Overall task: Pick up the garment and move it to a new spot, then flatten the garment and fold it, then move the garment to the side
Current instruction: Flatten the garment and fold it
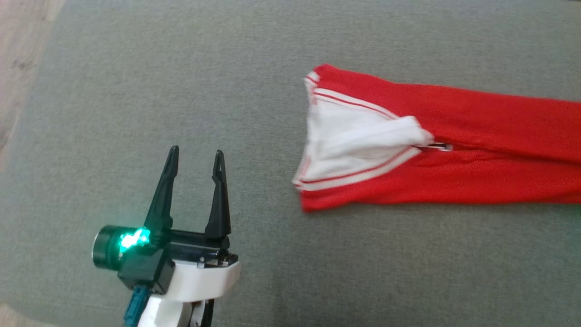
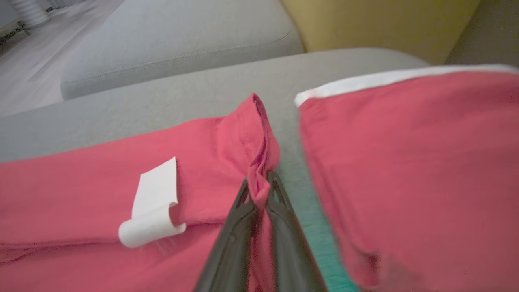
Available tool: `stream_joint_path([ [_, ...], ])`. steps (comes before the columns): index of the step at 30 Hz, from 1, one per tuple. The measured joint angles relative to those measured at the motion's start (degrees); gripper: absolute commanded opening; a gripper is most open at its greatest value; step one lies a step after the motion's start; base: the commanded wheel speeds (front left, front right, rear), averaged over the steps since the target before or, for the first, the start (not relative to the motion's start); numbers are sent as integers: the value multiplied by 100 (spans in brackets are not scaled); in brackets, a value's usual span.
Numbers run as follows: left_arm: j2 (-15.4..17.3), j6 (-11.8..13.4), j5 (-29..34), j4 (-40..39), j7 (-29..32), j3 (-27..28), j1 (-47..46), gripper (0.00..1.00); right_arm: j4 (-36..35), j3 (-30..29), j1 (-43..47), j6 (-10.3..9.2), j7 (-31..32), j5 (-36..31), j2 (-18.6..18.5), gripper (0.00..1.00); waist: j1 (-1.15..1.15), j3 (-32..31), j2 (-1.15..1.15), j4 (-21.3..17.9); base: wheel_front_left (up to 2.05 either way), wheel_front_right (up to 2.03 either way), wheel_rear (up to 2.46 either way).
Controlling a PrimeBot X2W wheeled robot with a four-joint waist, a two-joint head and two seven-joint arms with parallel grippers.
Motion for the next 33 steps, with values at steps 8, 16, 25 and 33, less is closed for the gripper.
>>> stream_joint_path([
  [8,-136,-321,210,41,0,331,28,100,-1514,-97,4,0,517,99,-311,0,0,-87,0,-226,0,0,0],
  [16,-260,-570,224,183,0,455,125,100,-3605,686,2,0,1255,514,477,0,0,-266,0,-267,0,0,0],
  [25,-350,-769,258,309,0,488,124,100,-3572,1857,-199,0,1512,334,1508,0,0,-311,0,11,0,0,0],
  [33,-375,-800,254,379,0,464,124,100,-2754,2700,-296,0,1248,314,2126,0,0,-284,0,313,0,0,0],
])
